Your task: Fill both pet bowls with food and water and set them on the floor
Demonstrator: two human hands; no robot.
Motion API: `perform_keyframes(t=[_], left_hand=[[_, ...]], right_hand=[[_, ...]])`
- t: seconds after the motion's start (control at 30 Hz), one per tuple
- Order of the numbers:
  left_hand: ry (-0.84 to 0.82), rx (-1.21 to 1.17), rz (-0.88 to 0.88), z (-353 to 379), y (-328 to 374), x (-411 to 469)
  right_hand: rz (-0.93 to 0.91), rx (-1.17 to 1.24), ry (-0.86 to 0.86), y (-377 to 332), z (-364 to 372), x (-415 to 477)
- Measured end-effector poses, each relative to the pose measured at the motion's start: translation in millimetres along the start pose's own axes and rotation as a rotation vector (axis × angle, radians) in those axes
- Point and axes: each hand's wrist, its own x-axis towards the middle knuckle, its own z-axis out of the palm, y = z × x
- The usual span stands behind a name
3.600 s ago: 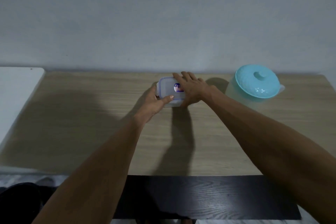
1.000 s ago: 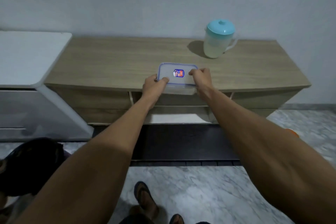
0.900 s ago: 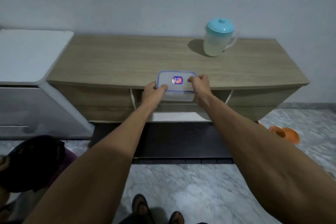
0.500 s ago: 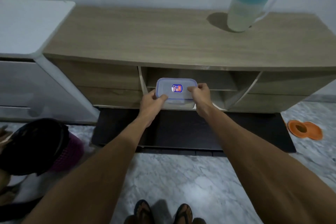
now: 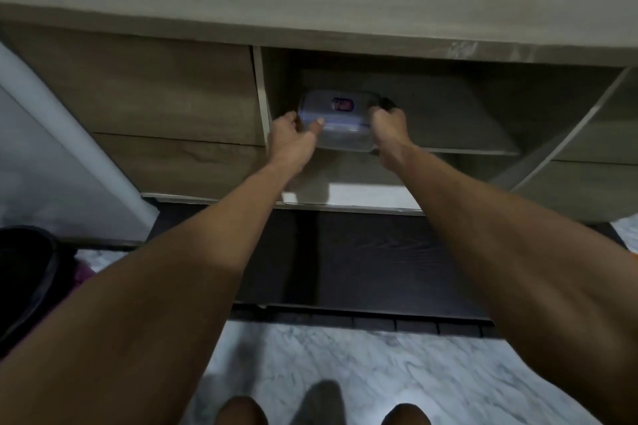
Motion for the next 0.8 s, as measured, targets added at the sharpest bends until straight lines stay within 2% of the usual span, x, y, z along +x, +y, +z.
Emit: perform_keyframes(t=[0.13, 0.37, 0.63, 0.8], left_hand=[[0.061, 0.091, 0.045, 13, -6, 30], [0.197, 0.220, 0.048, 18, -16, 68], [0.178, 0.254, -0.015, 18, -12, 60], [0.067, 0.271, -0.060, 2, -4, 13]], right_hand=[[-0.062, -0.027, 0.059, 0, 18, 34], [-0.161, -0.130, 0.039, -4, 38, 65], [-0.159, -0.108, -0.004, 8, 39, 63], [-0.014, -0.076, 0.047, 7, 10, 12]])
